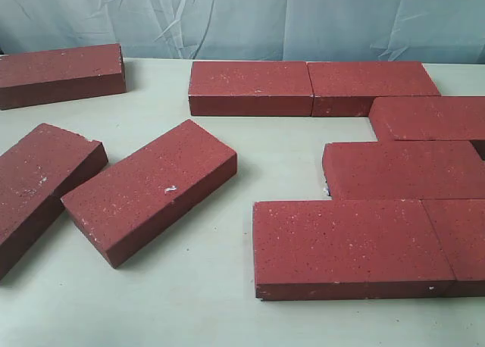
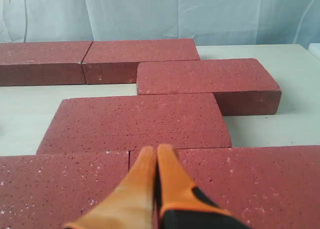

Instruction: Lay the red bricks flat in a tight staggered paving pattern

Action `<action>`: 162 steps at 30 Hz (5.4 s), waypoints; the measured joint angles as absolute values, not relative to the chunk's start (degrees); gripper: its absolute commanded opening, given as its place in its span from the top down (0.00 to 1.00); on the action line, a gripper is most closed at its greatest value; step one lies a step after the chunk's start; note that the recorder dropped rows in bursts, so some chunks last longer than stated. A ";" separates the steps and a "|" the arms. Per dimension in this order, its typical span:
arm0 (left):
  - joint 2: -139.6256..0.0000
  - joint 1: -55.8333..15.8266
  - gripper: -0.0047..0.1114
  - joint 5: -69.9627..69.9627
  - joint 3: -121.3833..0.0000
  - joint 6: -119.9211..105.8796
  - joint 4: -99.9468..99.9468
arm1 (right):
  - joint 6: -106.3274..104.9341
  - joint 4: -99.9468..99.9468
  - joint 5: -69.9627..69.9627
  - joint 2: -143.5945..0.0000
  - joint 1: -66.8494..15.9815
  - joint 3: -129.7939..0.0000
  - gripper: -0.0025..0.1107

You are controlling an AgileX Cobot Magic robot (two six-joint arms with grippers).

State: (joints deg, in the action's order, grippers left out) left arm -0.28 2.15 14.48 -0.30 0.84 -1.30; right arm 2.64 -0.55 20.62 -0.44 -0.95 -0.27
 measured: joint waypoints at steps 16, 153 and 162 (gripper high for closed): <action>-0.28 2.15 0.96 14.48 -0.30 0.84 -1.30 | 2.64 -0.55 20.39 -0.44 -0.95 -0.27 0.98; -0.28 2.15 0.96 14.48 -0.30 0.84 -1.34 | -15.38 12.14 47.09 -122.93 -42.58 -103.85 0.98; -0.28 2.15 0.96 14.48 -0.30 0.84 -1.34 | -15.60 12.71 46.74 -128.60 -46.32 -106.69 0.98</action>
State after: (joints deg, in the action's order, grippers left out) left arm -0.28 2.15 14.48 -0.30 0.84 -1.34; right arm -15.60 12.71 46.74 -128.60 -46.32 -106.69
